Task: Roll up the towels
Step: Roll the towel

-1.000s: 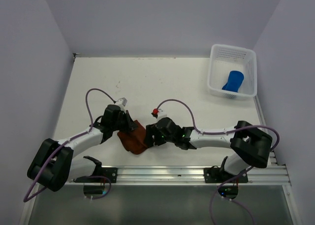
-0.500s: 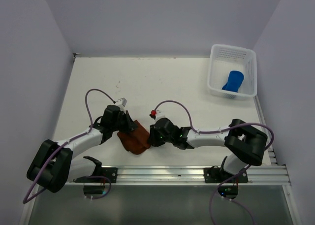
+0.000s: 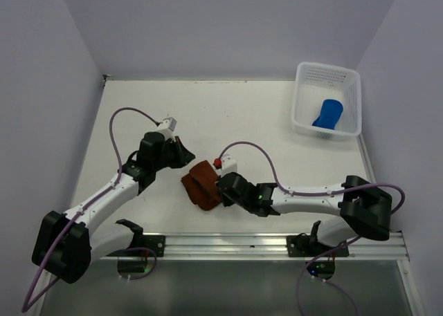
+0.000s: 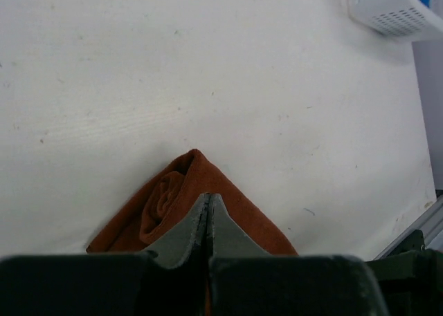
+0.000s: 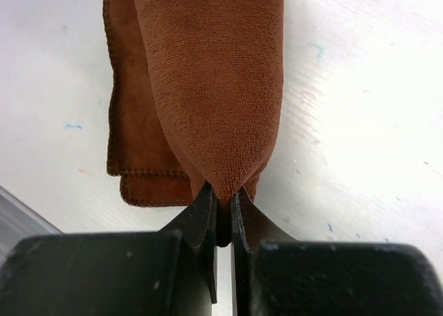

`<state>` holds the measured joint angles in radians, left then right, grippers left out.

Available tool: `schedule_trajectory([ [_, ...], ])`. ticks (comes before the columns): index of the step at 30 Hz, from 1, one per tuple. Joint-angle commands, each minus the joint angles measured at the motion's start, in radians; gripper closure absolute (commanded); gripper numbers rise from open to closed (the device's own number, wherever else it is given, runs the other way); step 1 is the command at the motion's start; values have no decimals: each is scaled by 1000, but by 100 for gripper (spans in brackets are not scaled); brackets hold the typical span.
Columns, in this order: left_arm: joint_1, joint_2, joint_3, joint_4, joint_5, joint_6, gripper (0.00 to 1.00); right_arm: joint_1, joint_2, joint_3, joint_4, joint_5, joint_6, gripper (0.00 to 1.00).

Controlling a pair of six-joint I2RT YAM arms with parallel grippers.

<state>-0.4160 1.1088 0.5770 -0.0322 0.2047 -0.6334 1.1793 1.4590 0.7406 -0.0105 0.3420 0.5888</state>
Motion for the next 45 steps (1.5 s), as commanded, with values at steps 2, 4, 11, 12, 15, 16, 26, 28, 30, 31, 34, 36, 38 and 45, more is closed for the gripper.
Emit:
schedule_trajectory([
  [2,-4,-24,61,-2,25,31,100,101,10,80,-118,264,-121,100],
  [4,-6,-18,55,15,61,24,100,132,49,112,-186,342,-130,100],
  [11,-58,-18,26,58,58,-6,100,267,227,287,-345,621,-164,100],
  [12,-66,-33,20,69,56,-12,100,284,279,311,-391,647,-167,100],
  [15,-89,-46,6,86,58,-32,100,341,352,396,-456,730,-188,100],
  [16,-98,-47,1,87,59,-40,100,365,392,428,-465,750,-198,100],
  [26,-162,-84,-159,141,64,-123,100,408,491,505,-502,723,-236,100],
  [28,-170,-98,-190,156,61,-137,100,410,495,510,-500,707,-241,100],
  [30,-175,-101,-226,161,59,-152,100,410,498,508,-487,695,-239,100],
  [31,-175,-98,-244,164,58,-163,100,410,494,497,-473,678,-242,100],
  [34,-175,-86,-259,150,48,-170,100,410,474,485,-439,638,-250,92],
  [36,-175,-90,-281,144,29,-184,100,407,451,482,-427,626,-253,68],
  [38,-175,-92,-302,127,12,-201,100,401,419,458,-395,595,-253,56],
  [45,-175,-99,-335,114,-30,-233,100,307,95,211,-151,240,-254,39],
])
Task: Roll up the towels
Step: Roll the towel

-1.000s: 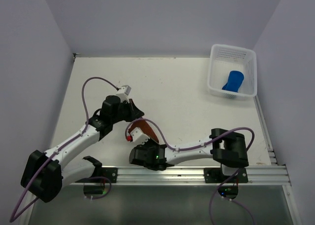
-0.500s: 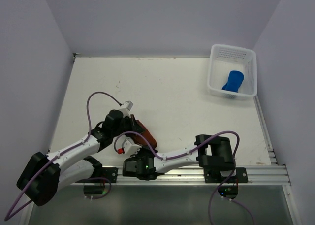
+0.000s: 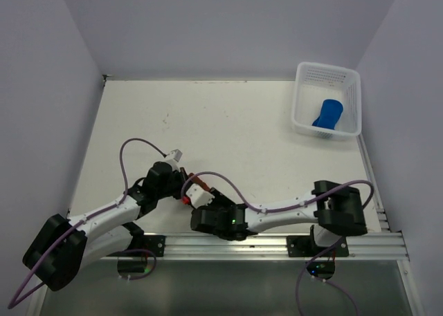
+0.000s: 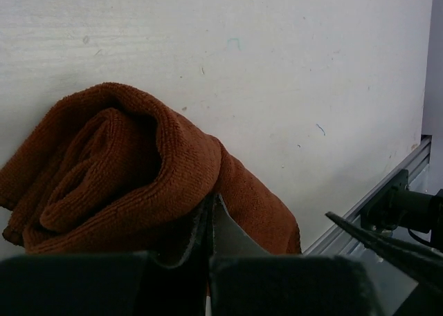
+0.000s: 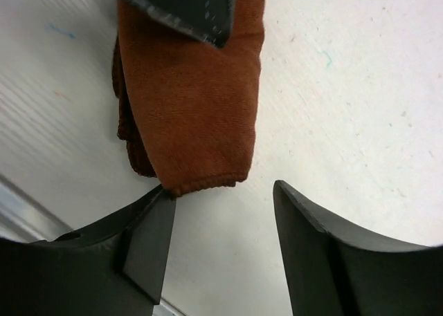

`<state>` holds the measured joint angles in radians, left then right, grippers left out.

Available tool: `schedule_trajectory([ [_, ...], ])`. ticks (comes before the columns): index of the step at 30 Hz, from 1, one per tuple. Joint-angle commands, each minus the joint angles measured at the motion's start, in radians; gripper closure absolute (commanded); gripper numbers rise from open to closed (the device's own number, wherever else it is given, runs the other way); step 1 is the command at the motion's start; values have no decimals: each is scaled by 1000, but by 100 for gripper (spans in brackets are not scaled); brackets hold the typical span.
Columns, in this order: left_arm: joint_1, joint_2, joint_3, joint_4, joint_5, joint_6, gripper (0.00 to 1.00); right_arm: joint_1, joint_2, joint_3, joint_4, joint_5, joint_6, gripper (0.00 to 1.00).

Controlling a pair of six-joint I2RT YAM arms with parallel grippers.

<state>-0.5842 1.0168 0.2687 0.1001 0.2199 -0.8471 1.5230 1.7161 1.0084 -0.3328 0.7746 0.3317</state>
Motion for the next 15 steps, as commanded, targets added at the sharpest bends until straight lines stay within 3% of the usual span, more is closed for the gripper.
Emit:
schedule_trajectory([
  [1,-6,-7,-25,-22,-48,-18,100,-56,-229,-101,190,-224,9,37],
  [8,-6,-1,-26,-23,-53,-20,100,-214,-446,-252,328,-461,154,32],
  [15,-6,-4,-31,-30,-50,-18,100,-394,-385,-310,448,-696,282,24],
])
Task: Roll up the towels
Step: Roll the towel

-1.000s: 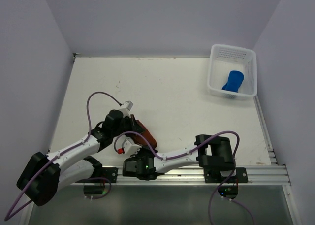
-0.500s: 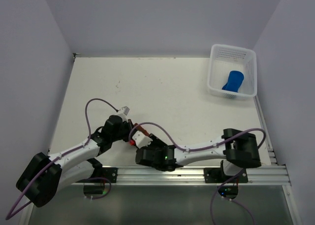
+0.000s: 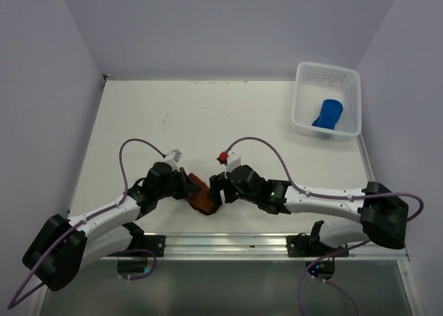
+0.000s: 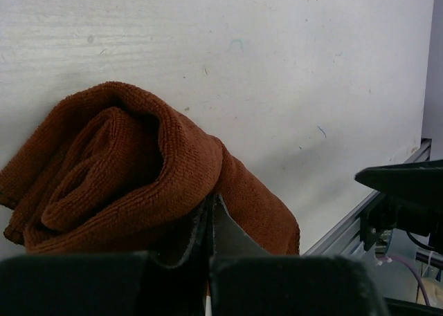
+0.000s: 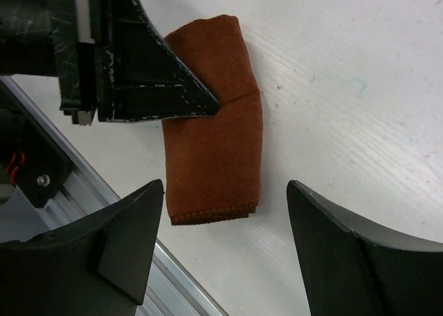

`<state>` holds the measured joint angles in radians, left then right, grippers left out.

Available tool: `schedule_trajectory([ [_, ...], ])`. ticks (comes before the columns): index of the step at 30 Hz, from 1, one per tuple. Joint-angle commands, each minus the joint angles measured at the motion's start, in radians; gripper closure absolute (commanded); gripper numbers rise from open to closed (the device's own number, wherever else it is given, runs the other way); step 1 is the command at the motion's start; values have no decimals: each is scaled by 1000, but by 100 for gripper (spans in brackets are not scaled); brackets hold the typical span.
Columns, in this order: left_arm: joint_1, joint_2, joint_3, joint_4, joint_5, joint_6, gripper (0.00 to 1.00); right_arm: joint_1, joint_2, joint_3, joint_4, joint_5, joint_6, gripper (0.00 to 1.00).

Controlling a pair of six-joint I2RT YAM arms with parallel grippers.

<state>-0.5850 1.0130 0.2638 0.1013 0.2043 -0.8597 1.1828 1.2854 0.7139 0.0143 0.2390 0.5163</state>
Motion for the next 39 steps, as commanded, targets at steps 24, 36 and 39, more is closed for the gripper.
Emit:
schedule_trajectory([
  [24,-6,39,-23,53,-33,-12,100,-144,330,-94,437,-532,254,76],
  [36,-4,110,141,2,-88,60,100,-66,178,-30,54,-160,65,100],
  [39,-4,111,156,18,-75,50,100,-19,157,19,-94,-28,-2,100],
])
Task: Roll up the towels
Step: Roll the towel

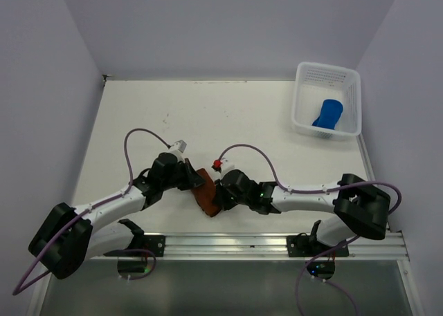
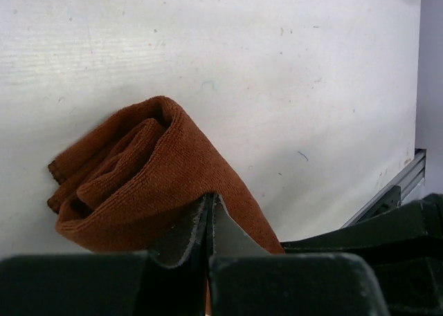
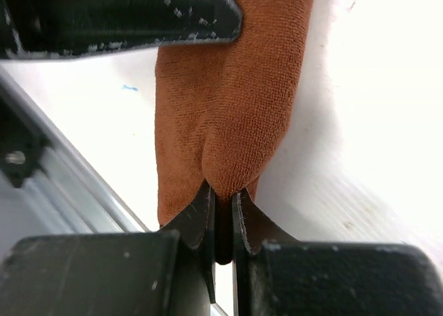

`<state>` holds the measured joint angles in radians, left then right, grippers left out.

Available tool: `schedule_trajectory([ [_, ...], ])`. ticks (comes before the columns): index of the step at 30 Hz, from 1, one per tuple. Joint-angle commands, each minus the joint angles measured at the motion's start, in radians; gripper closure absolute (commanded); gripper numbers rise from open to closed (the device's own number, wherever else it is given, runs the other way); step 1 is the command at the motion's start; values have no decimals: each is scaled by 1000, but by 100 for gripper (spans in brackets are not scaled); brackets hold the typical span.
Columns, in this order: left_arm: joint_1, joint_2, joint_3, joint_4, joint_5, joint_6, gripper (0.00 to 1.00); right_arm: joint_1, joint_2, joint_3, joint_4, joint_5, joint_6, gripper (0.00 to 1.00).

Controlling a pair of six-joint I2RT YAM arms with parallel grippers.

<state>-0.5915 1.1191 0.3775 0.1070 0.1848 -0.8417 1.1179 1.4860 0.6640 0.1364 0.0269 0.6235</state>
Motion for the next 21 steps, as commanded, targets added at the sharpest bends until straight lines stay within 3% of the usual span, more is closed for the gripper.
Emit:
schedule_trajectory([
  [1,2,7,47,14,-51,24,100,59,-43,81,-250,274,-122,100],
  [10,2,-18,96,2,-28,24,100,138,29,147,-366,424,-160,100],
  [21,-2,-15,147,60,77,95,100,163,76,177,-366,444,-151,100],
])
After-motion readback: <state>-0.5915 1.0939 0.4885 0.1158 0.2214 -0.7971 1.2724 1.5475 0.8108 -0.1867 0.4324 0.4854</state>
